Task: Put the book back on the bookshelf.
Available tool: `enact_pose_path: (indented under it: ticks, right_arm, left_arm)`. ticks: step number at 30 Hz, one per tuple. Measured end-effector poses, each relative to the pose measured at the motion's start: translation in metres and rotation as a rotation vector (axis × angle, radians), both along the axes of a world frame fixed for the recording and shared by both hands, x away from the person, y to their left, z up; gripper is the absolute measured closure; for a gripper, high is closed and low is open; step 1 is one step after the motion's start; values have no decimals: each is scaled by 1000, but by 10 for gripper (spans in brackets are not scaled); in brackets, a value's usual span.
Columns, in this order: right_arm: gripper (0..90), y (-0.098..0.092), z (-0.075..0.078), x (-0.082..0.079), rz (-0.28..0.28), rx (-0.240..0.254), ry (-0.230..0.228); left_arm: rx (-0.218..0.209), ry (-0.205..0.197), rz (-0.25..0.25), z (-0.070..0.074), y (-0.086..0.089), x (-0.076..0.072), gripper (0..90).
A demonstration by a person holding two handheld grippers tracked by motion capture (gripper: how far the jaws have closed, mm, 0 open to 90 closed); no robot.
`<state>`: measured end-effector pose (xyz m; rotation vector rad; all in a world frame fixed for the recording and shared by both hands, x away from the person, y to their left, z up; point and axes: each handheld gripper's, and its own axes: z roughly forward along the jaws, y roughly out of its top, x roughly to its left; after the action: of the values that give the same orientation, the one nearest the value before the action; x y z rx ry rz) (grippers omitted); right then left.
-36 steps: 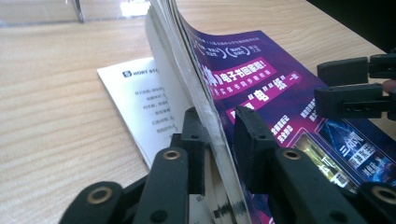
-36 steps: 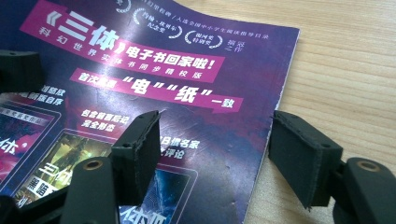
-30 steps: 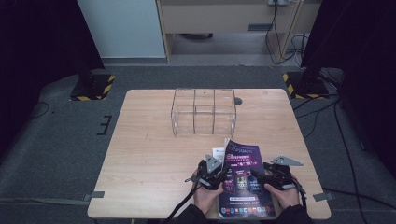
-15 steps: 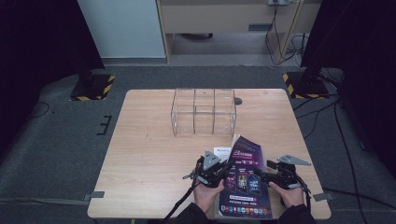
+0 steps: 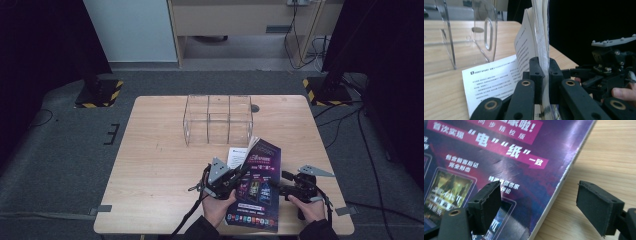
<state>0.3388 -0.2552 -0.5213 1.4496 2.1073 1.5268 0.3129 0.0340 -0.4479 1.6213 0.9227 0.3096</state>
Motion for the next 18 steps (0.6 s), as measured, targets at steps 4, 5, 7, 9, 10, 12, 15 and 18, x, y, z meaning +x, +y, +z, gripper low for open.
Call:
enact_pose_path:
  ticks: [4,5,7,9,10,12,15,18]
  right_arm:
    - [198,6,1,0,45,23,-3]
    - [198,6,1,0,45,23,-3]
    - [197,9,0,1,75,52,6]
    - [197,10,-1,1,80,65,17]
    - [197,13,-3,2,97,86,28]
    - [198,13,-4,3,103,94,33]
    - [198,16,-7,4,120,115,52]
    - [203,18,-11,7,137,145,87]
  left_arm:
    - [-12,-16,-2,5,1,-1,849]
    - [-13,-21,-2,6,2,-2,849]
    - [-16,-27,-5,8,2,-3,850]
    - [-17,-33,-7,10,1,-4,851]
    - [-19,-35,-9,11,1,-4,853]
    - [-19,-35,-9,11,1,-4,856]
    - [-20,-32,-13,11,1,-4,856]
    - [-17,-29,-16,10,0,-5,856]
